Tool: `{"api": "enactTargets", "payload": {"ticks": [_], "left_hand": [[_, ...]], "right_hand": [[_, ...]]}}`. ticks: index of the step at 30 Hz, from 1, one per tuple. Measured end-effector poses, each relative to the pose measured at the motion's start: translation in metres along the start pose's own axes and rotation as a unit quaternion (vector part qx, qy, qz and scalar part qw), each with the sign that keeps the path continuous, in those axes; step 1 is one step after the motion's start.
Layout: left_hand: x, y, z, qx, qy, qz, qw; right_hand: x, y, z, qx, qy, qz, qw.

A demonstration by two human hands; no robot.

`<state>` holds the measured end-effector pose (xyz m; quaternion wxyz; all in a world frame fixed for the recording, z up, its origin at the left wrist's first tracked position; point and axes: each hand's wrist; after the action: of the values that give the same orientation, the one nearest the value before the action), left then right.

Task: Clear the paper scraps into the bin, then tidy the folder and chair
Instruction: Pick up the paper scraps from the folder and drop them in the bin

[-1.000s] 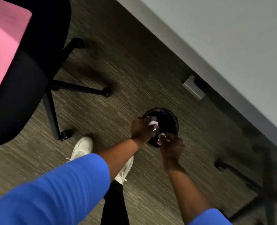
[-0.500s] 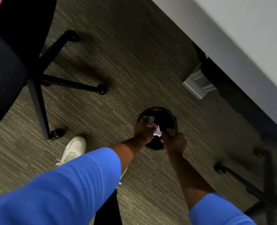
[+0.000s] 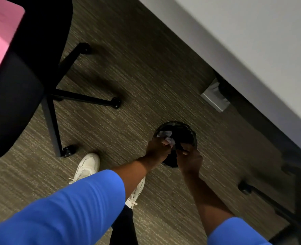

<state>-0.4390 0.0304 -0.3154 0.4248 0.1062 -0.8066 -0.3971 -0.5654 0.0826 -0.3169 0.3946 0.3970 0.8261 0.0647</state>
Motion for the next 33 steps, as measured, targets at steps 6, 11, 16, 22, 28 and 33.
{"api": "enactTargets", "payload": {"ticks": [6, 11, 16, 22, 28, 33], "left_hand": [[0.015, 0.037, -0.04, 0.09, -0.078, 0.063, 0.991], [0.01, 0.049, -0.087, 0.119, -0.102, 0.056, 0.986], [-0.006, 0.064, -0.155, 0.154, -0.043, 0.016, 0.987], [-0.013, 0.083, -0.253, 0.253, -0.089, -0.008, 0.963], [-0.007, 0.103, -0.348, 0.315, -0.071, 0.05, 0.945], [-0.025, 0.121, -0.43, 0.376, -0.056, 0.072, 0.922]], "right_hand": [[-0.025, 0.024, 0.005, 0.018, -0.025, -0.015, 0.999], [-0.059, 0.053, 0.015, 0.028, -0.065, -0.053, 0.996], [-0.105, 0.076, 0.039, 0.002, -0.076, -0.065, 0.995], [-0.194, 0.116, 0.07, -0.082, -0.06, -0.111, 0.989], [-0.264, 0.15, 0.111, -0.148, -0.079, -0.055, 0.984], [-0.313, 0.179, 0.141, -0.094, -0.117, -0.2, 0.968]]}}
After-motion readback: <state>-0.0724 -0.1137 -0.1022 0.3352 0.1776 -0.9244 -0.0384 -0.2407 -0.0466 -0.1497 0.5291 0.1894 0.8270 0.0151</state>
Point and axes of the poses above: each hand's wrist, its own y-axis away from the middle knuckle, its own z-axis out of the palm, x = y × z, and after that the axes turned 10 degrees about -y, right-handed
